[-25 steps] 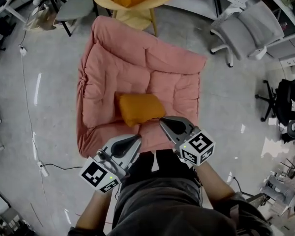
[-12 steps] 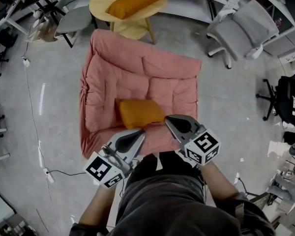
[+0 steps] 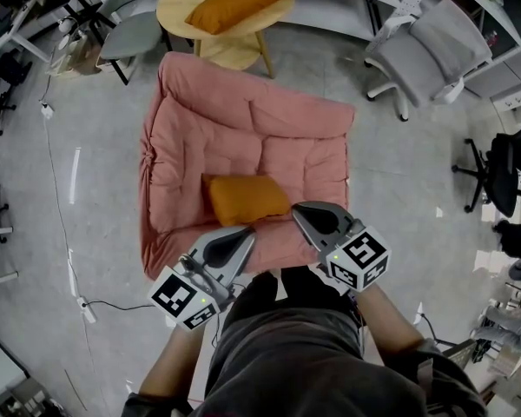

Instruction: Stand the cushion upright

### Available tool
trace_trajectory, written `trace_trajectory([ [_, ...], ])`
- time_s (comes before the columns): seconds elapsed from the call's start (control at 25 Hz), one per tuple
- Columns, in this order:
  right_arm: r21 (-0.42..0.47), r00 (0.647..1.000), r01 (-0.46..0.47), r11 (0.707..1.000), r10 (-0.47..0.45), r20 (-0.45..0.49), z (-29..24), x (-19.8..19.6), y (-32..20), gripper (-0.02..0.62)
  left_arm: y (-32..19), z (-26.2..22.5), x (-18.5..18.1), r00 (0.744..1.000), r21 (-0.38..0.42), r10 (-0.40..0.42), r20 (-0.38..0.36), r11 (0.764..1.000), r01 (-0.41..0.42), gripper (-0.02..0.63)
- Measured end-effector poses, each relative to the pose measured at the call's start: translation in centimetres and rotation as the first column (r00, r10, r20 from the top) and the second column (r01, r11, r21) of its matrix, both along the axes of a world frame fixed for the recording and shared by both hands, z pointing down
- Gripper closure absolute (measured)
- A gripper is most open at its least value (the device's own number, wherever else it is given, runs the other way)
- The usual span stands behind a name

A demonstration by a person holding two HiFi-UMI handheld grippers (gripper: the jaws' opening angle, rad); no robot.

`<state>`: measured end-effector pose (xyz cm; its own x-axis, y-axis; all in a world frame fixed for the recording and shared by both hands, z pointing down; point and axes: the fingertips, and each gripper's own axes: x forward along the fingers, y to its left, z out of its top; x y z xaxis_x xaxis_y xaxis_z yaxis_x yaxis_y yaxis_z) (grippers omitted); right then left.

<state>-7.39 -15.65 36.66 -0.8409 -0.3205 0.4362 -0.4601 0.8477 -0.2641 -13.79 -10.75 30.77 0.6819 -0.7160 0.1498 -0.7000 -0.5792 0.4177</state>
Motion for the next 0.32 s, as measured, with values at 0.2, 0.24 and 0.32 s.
trace_trajectory([
  [0.2,0.003,1.0,0.001,1.0,-0.001,0.0,-0.11,-0.05,0.04,0.58,0.18,0.1,0.13,1.0,0.0,0.004,-0.002,1.0,-0.004,0.595],
  [0.24,0.004,1.0,0.001,1.0,-0.001,0.0,-0.08,-0.06,0.04,0.58,0.2,0.19,0.13,1.0,0.0,0.004,-0.002,1.0,-0.004,0.595],
  [0.32,0.005,1.0,0.002,1.0,-0.002,0.0,0.0,-0.09,0.06,0.58,0.25,0.38,0.11,1.0,-0.001,0.004,-0.002,1.0,-0.004,0.595],
])
